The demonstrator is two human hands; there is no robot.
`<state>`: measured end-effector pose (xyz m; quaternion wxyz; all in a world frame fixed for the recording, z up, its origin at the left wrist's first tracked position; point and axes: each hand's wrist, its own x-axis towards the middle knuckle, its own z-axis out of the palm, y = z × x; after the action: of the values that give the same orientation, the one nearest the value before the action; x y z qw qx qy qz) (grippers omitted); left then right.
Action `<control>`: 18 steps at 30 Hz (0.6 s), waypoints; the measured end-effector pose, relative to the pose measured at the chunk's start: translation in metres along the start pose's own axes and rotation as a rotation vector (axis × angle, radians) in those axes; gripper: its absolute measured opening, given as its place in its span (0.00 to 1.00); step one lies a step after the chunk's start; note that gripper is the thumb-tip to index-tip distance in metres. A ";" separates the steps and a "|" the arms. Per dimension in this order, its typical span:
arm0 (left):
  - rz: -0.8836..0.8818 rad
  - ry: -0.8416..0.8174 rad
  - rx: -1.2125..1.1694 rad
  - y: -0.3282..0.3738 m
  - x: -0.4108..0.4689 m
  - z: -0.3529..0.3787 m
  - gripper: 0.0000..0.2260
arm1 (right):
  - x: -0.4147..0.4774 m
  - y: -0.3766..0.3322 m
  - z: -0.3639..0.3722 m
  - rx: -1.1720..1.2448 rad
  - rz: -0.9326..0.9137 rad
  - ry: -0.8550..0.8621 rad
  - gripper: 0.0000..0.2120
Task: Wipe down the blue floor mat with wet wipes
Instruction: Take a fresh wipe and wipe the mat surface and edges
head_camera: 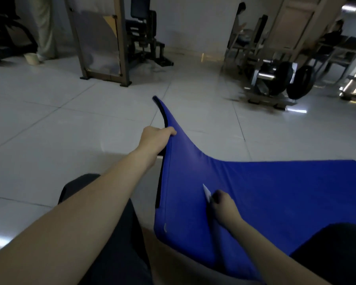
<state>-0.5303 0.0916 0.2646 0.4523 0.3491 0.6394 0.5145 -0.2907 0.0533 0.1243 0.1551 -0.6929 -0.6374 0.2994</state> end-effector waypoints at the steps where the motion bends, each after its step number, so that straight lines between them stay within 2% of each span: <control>1: 0.003 -0.004 0.023 -0.002 0.003 0.001 0.10 | 0.004 -0.010 -0.012 0.128 -0.045 0.008 0.13; 5: -0.017 -0.100 0.187 0.003 0.017 0.002 0.12 | 0.027 -0.090 -0.071 0.497 -0.209 0.062 0.09; 8: -0.060 -0.256 0.327 -0.002 0.025 0.003 0.22 | 0.041 -0.145 -0.103 0.694 -0.400 0.009 0.04; 10: -0.057 -0.341 0.416 -0.007 0.025 0.009 0.26 | 0.057 -0.167 -0.112 0.723 -0.504 -0.047 0.06; 14: 0.003 -0.360 0.445 -0.008 0.024 0.011 0.17 | 0.100 -0.190 -0.105 0.602 -0.601 -0.087 0.08; 16: 0.065 -0.347 0.418 -0.008 0.027 0.013 0.09 | 0.117 -0.198 -0.101 0.569 -0.649 -0.043 0.08; 18: 0.114 -0.291 0.338 -0.004 0.027 0.020 0.08 | 0.129 -0.201 -0.096 0.508 -0.719 0.038 0.07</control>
<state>-0.5210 0.1219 0.2532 0.4450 0.5260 0.6238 0.3689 -0.3894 0.2236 0.2898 0.4266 -0.3722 -0.7412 0.3607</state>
